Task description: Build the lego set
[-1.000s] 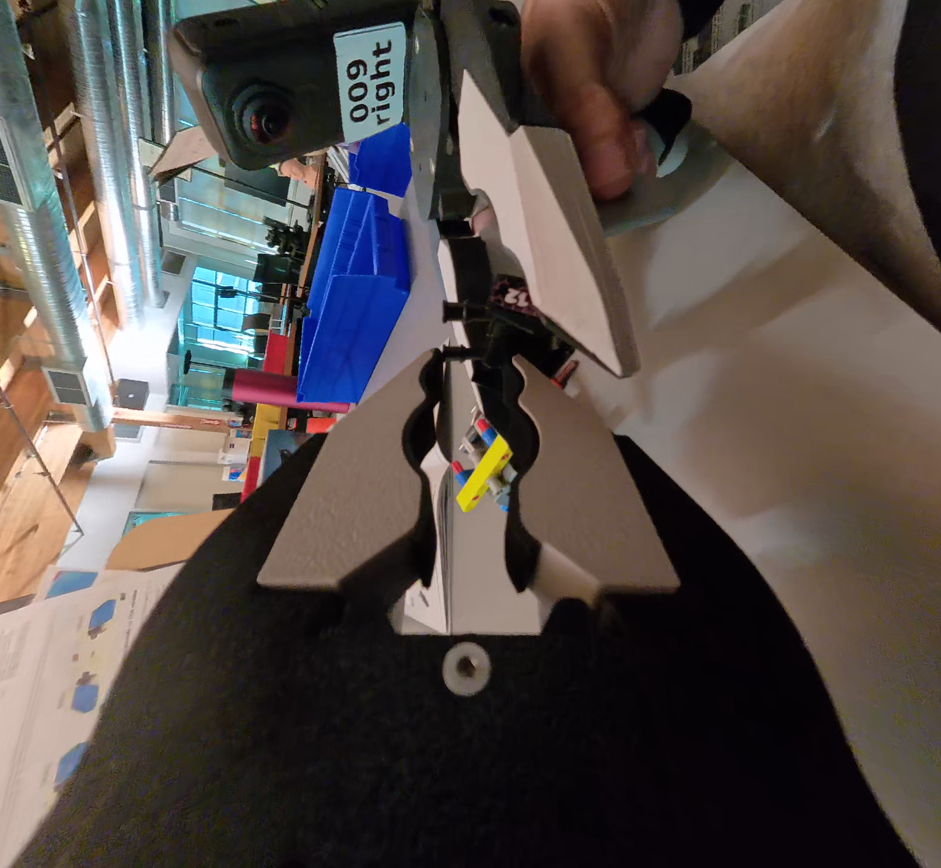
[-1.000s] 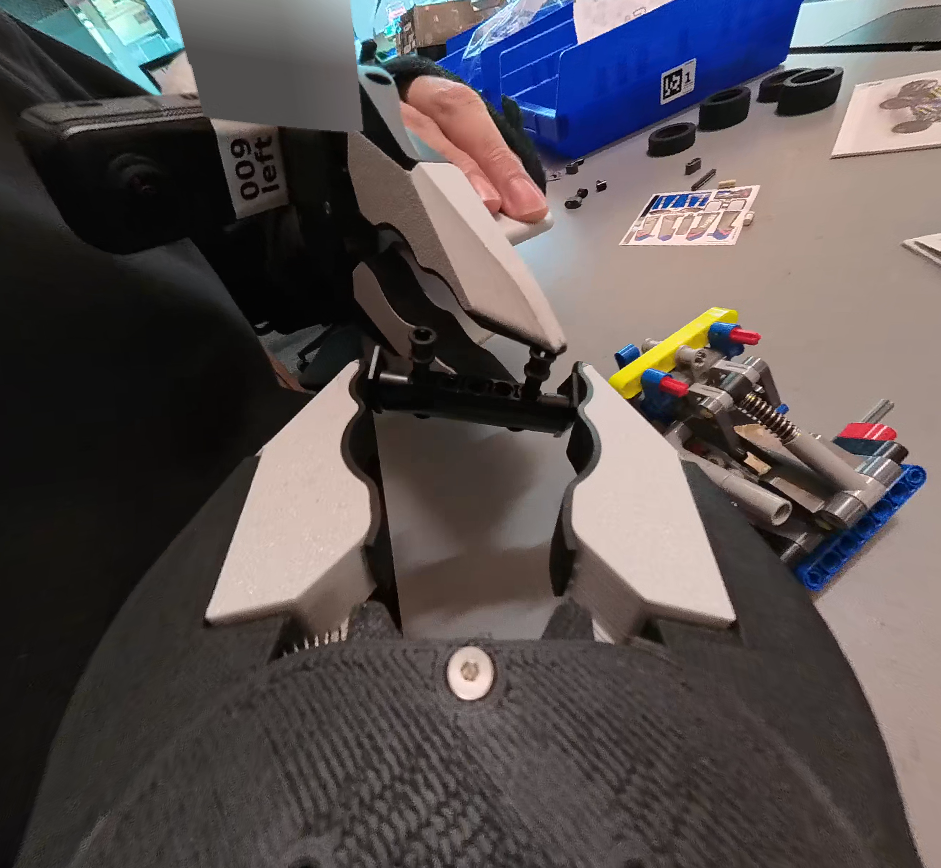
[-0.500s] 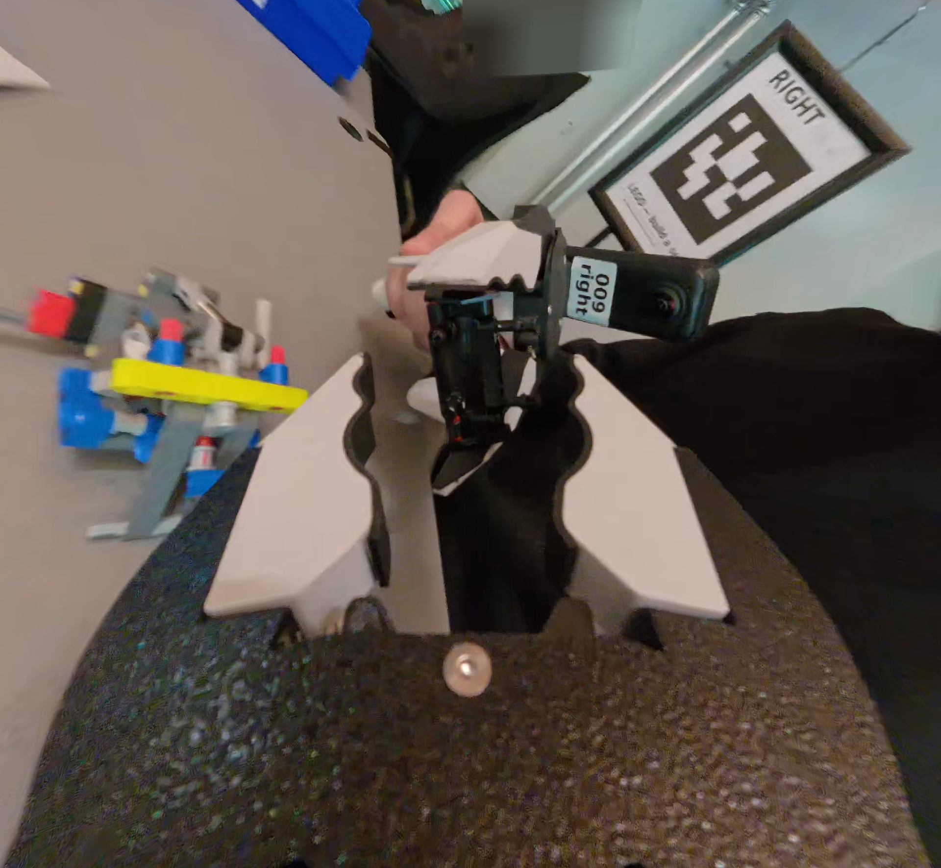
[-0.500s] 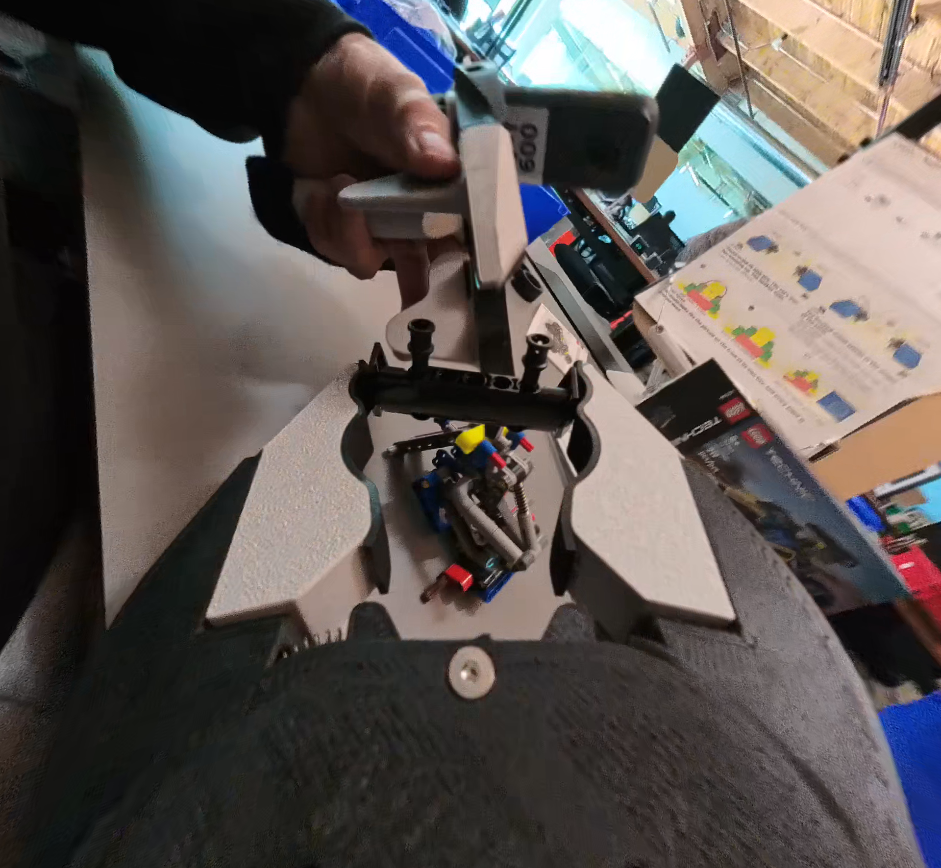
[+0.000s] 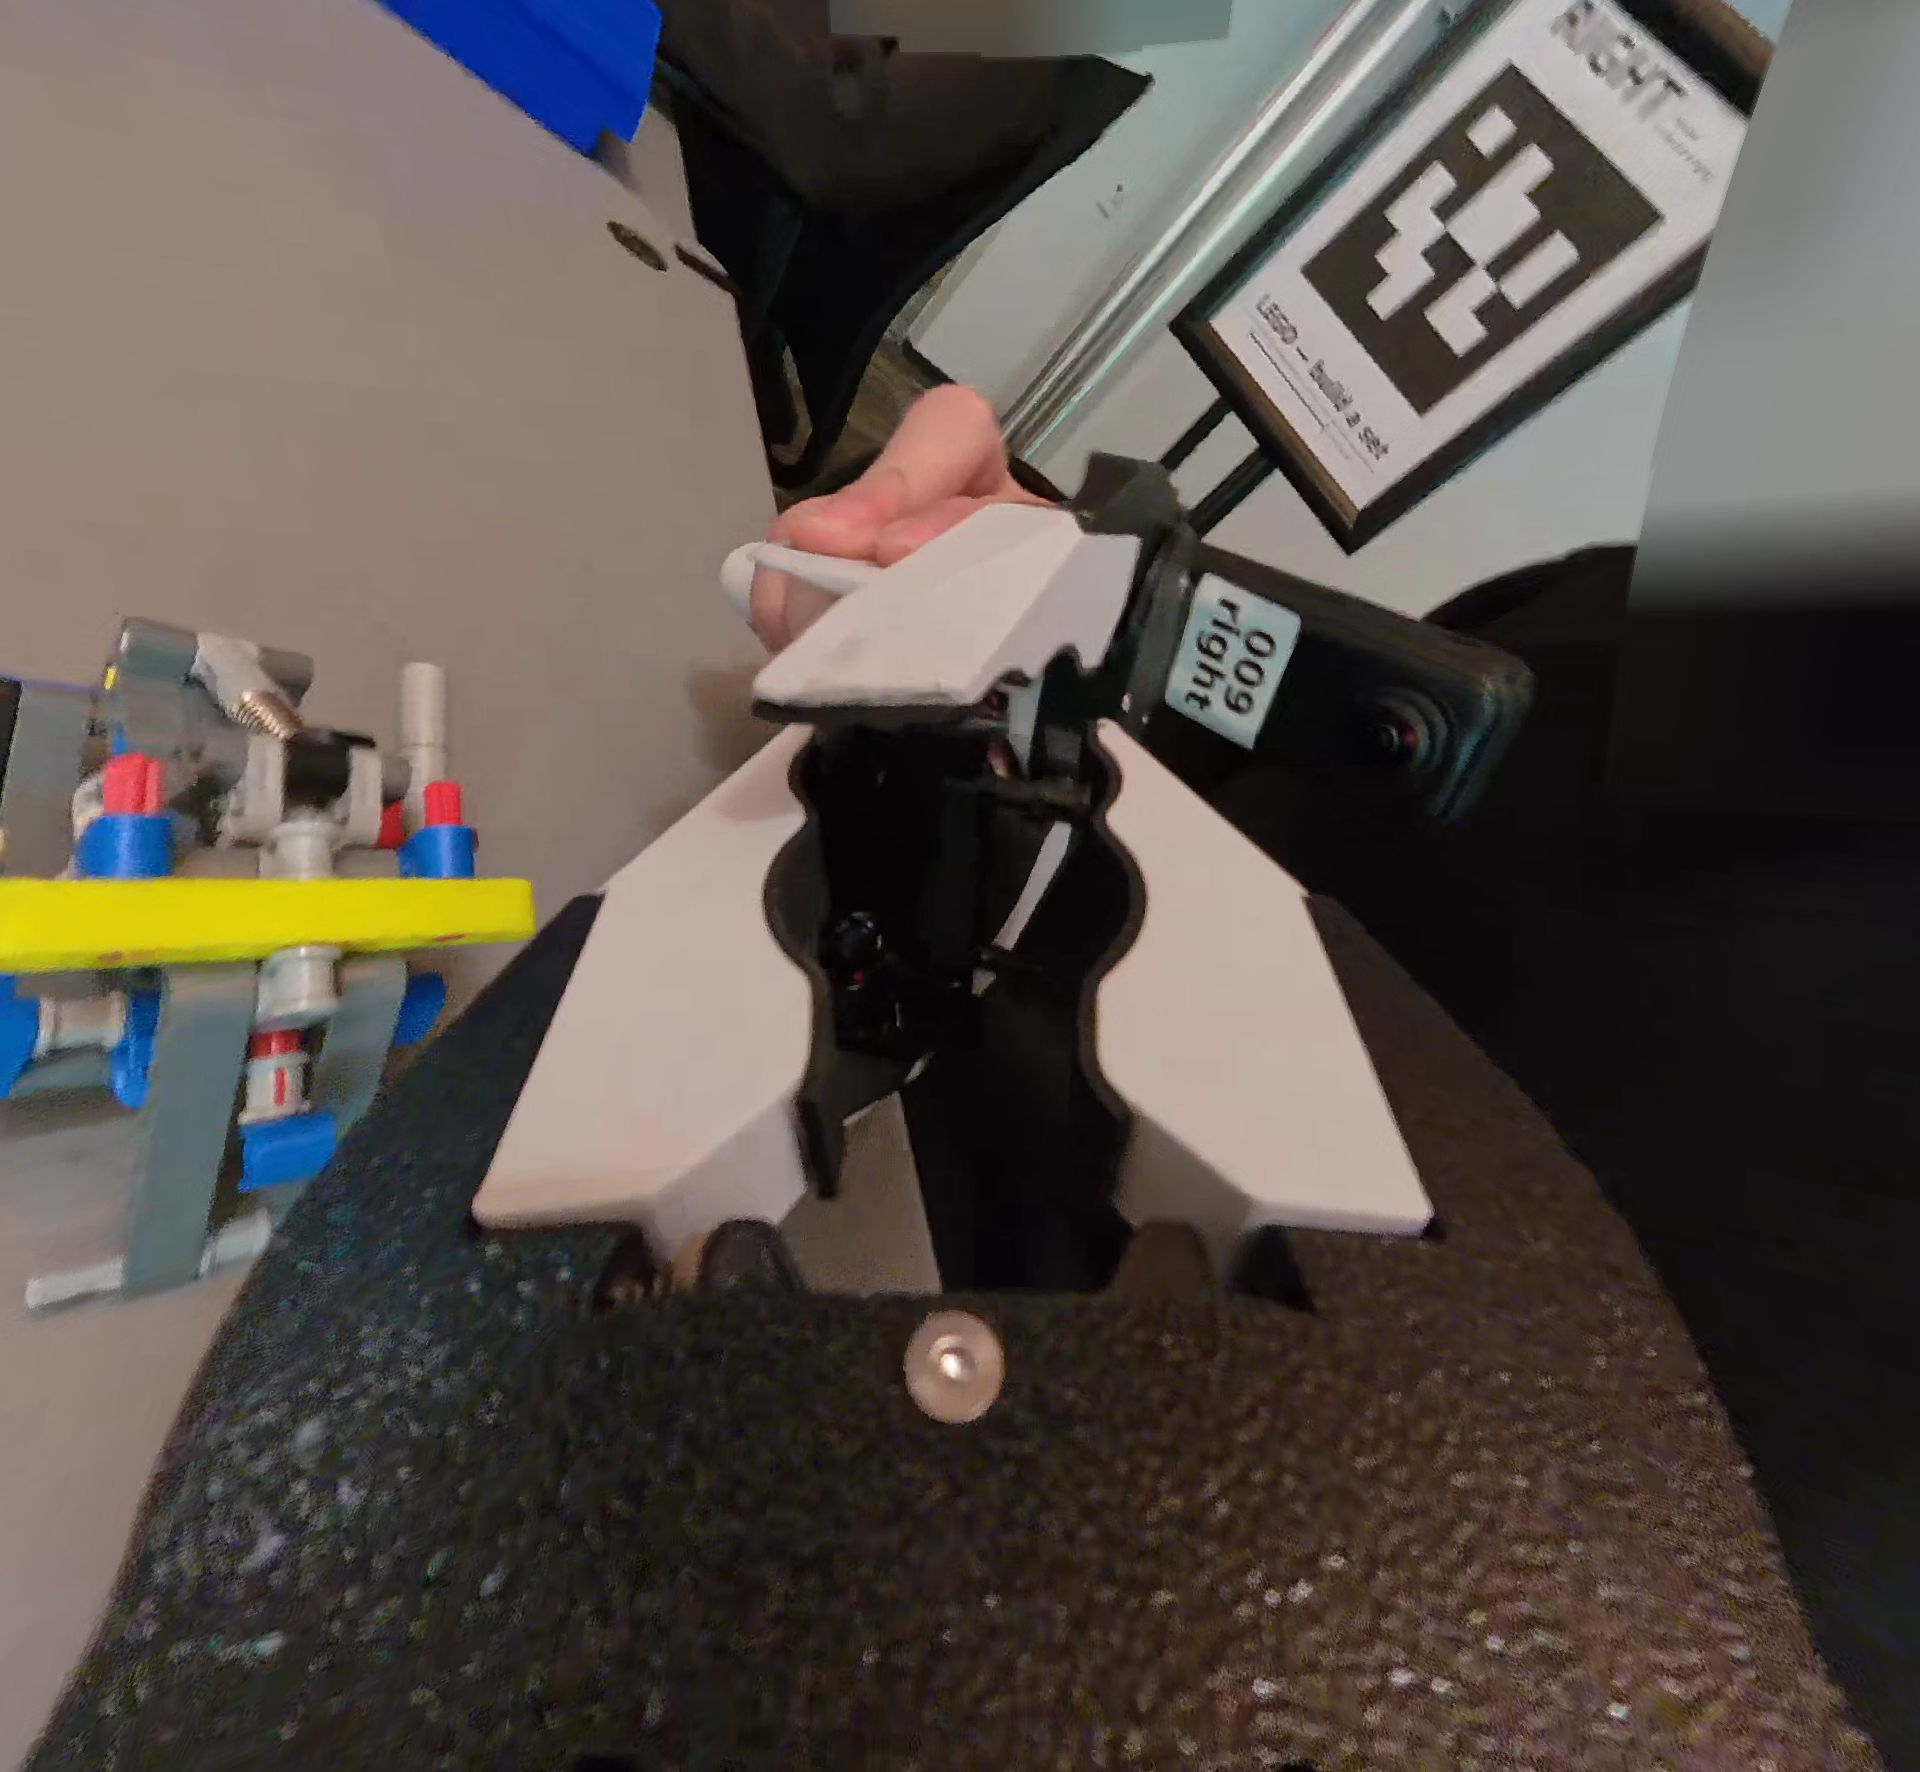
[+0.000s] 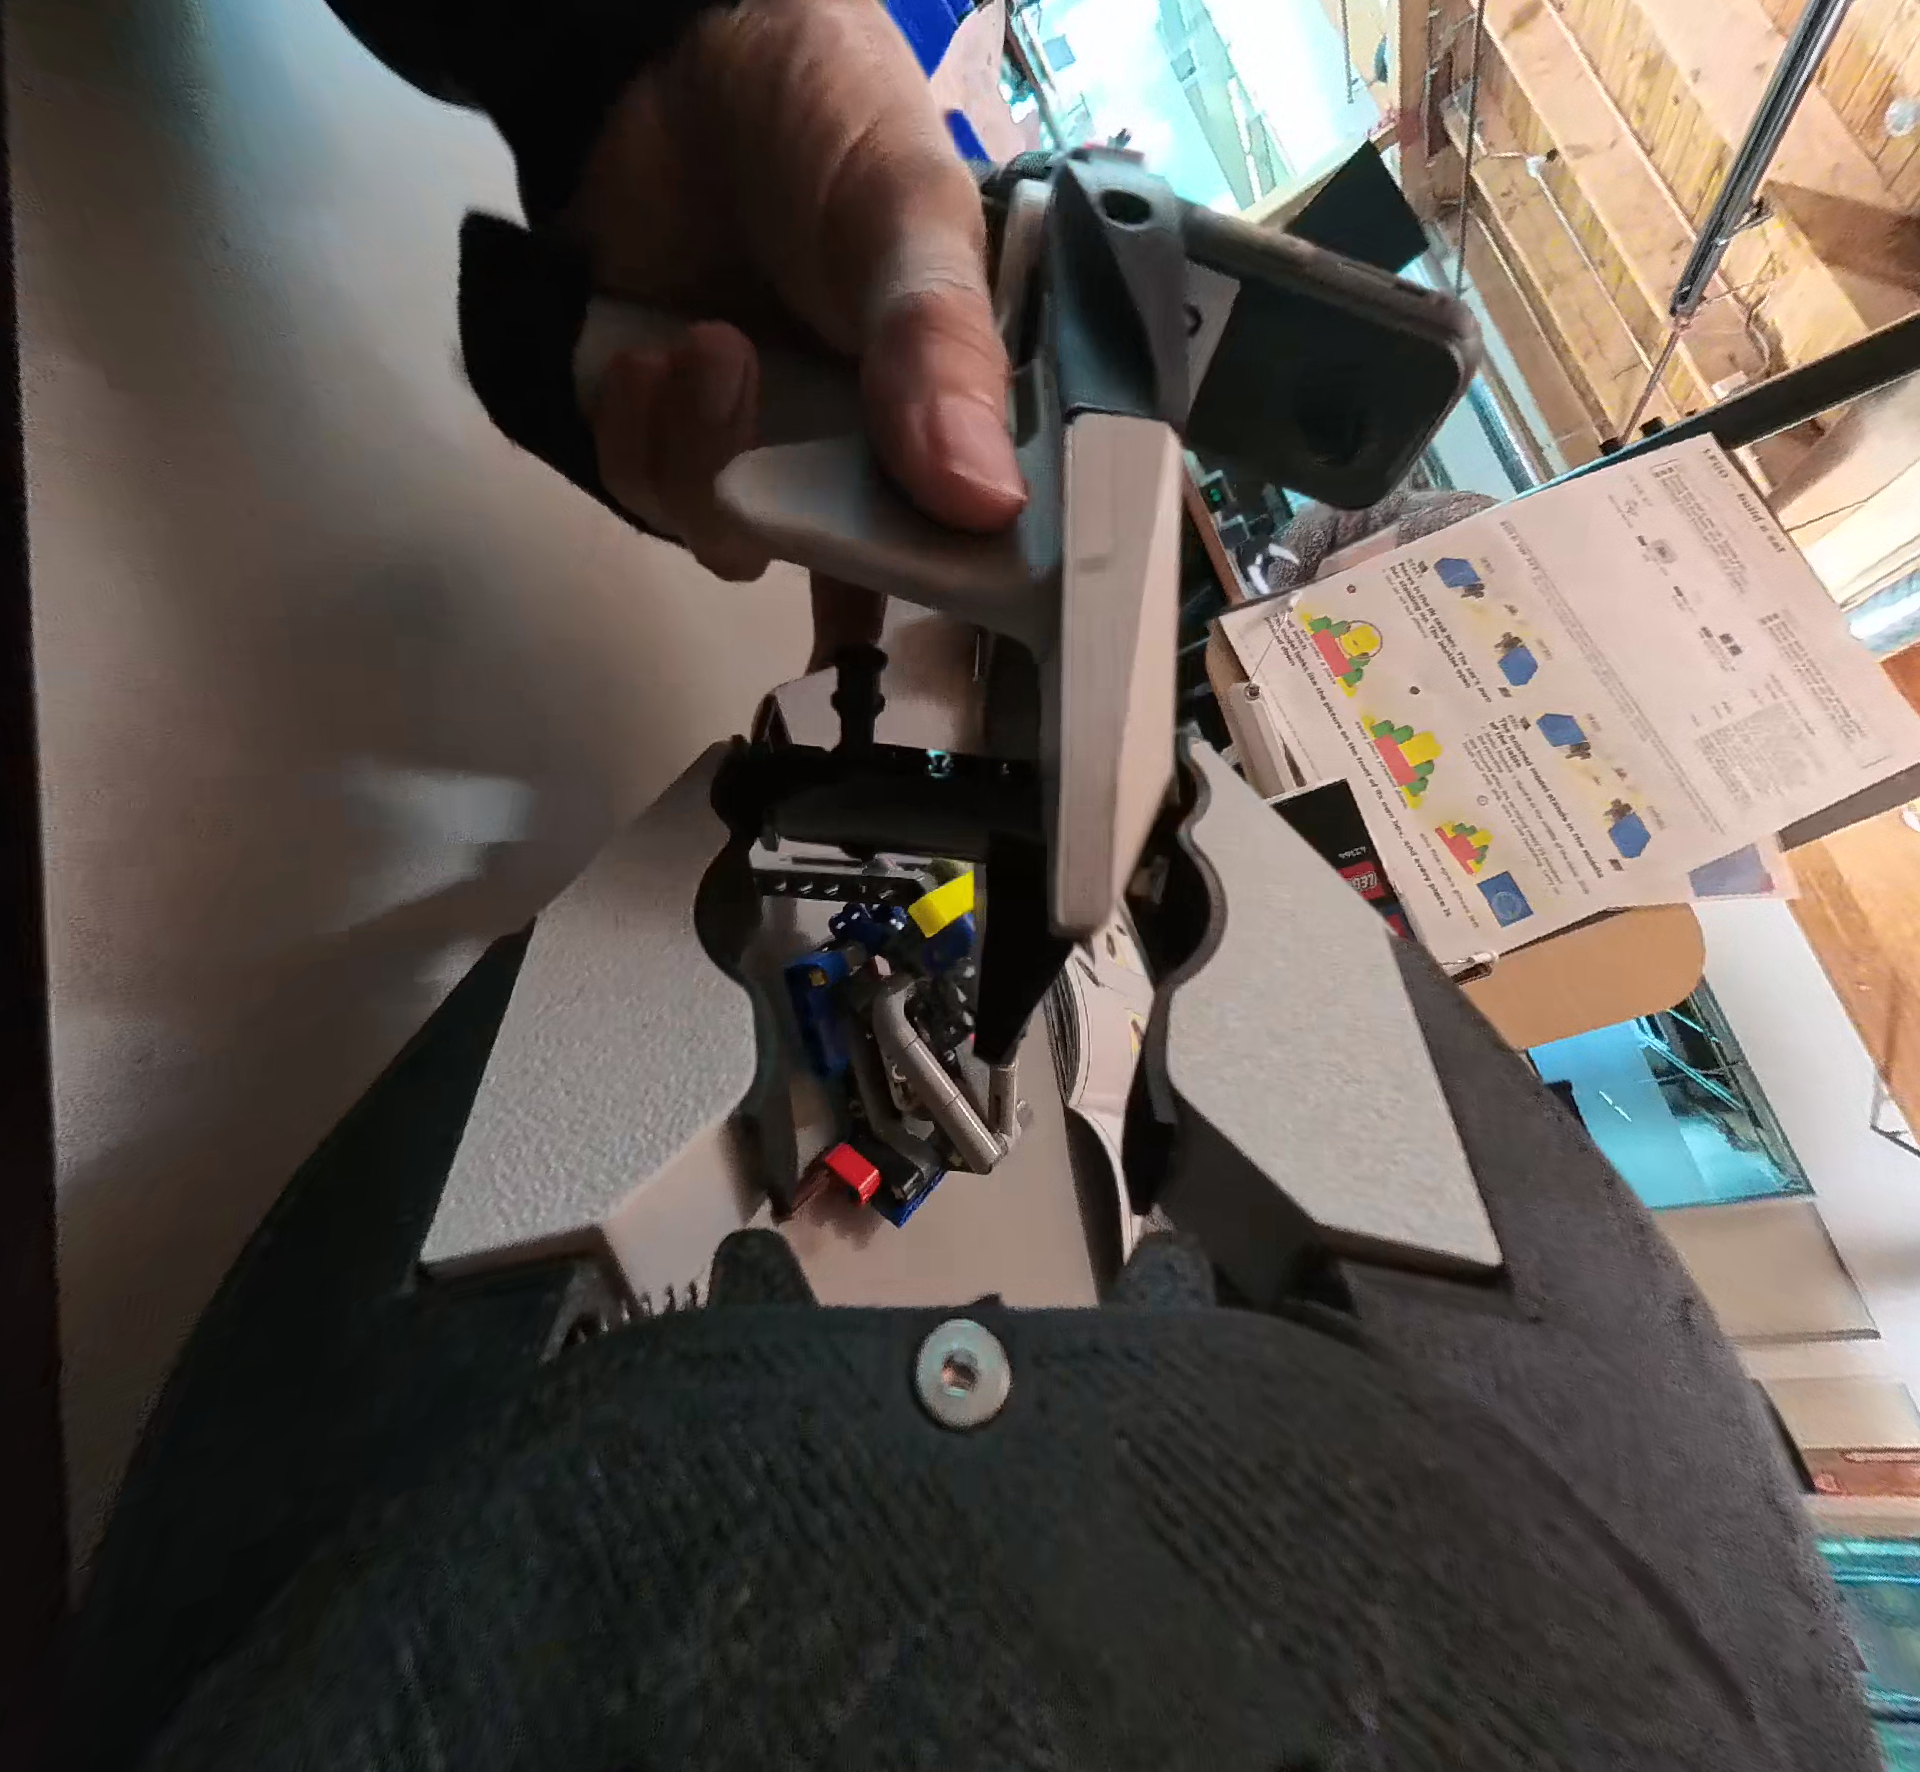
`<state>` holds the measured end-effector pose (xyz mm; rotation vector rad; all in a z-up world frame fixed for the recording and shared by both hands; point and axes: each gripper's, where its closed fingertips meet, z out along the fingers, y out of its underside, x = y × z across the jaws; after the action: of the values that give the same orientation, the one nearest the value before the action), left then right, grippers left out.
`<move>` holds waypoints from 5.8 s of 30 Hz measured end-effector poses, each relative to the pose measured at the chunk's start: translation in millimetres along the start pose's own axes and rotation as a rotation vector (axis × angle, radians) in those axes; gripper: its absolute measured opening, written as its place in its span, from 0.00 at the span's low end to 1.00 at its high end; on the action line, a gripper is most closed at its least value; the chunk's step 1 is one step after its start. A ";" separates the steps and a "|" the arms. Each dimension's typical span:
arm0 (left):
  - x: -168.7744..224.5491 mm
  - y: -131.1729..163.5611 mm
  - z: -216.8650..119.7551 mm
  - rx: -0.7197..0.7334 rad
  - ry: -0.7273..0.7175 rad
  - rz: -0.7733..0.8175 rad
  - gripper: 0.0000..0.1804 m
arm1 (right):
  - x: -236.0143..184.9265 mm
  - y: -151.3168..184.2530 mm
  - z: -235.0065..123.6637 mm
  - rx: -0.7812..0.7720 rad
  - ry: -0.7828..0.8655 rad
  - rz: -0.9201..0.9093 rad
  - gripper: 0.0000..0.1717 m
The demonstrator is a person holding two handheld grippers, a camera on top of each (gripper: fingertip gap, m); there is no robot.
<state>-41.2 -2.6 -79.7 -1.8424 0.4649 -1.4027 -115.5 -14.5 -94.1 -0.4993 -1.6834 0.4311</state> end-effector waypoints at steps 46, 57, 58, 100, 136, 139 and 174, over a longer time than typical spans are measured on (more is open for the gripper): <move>-5.3 25.0 -1.0 -0.077 0.052 0.123 0.23 | -24.7 1.0 2.5 -0.009 -0.054 -0.089 0.44; -0.6 21.5 3.6 -0.060 0.107 0.037 0.23 | -24.5 1.2 4.4 0.005 -0.067 -0.022 0.45; -0.6 19.0 3.8 -0.035 0.110 0.045 0.23 | -22.3 3.4 3.7 -0.003 -0.064 -0.003 0.45; 28.7 28.4 -12.6 -0.121 0.315 0.216 0.25 | -19.9 -15.1 -13.4 0.165 -0.138 0.021 0.44; -12.7 -27.5 -7.2 -0.058 -0.340 0.853 0.25 | 31.6 -4.7 -9.6 0.604 -0.531 2.186 0.37; -9.6 -30.2 -6.9 -0.040 -0.335 0.850 0.24 | 34.9 -7.2 -12.1 0.647 -0.556 2.242 0.37; -21.7 -21.6 -12.5 -0.052 -0.387 0.844 0.22 | 28.2 -1.6 -8.1 0.690 -0.556 2.319 0.37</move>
<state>-63.4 21.7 -76.4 -1.5972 0.9333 -0.4607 -111.6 -0.3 -68.6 -1.6848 -0.4151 2.7700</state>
